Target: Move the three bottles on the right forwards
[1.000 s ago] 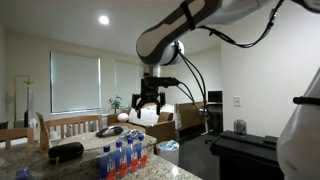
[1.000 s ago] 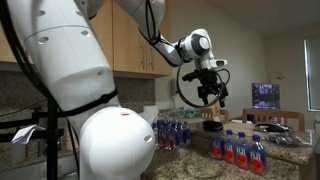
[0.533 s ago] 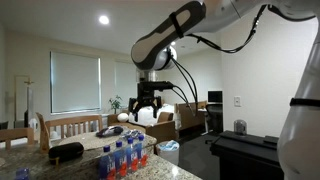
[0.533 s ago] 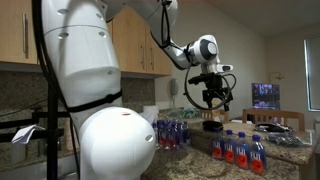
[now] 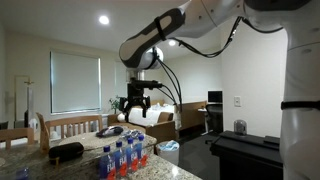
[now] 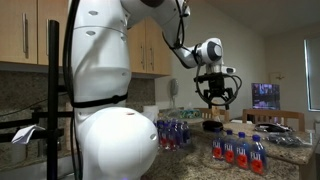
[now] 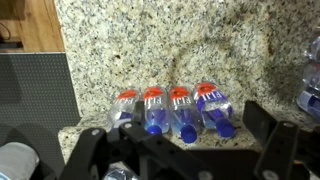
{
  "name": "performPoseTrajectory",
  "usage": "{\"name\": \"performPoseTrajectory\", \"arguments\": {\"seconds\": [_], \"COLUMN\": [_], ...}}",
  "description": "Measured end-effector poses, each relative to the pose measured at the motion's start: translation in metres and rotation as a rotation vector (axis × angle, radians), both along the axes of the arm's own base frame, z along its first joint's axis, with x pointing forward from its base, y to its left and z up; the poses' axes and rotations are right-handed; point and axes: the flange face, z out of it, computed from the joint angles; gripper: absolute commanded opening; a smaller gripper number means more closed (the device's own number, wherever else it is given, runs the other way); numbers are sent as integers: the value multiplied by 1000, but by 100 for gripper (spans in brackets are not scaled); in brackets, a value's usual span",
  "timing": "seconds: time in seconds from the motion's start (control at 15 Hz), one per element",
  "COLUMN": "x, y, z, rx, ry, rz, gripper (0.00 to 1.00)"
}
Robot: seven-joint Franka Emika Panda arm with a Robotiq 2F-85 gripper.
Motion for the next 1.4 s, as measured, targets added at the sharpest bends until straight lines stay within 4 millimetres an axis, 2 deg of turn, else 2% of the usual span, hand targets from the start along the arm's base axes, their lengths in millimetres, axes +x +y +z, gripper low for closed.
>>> {"name": "performPoseTrajectory", "arguments": {"seconds": [0.27,0.53,0.73,1.0,1.4], "x": [39,58,67,84,106], "y": [-14,-22,-13,6,7], "z": [-30,-44,-57,-85,-108], "rx": [8,11,17,24,42], "ry": [49,51,64,32,-75], "rz": [-20,-35,-21,-6,-69], "gripper": [100,100,100,100,100]}}
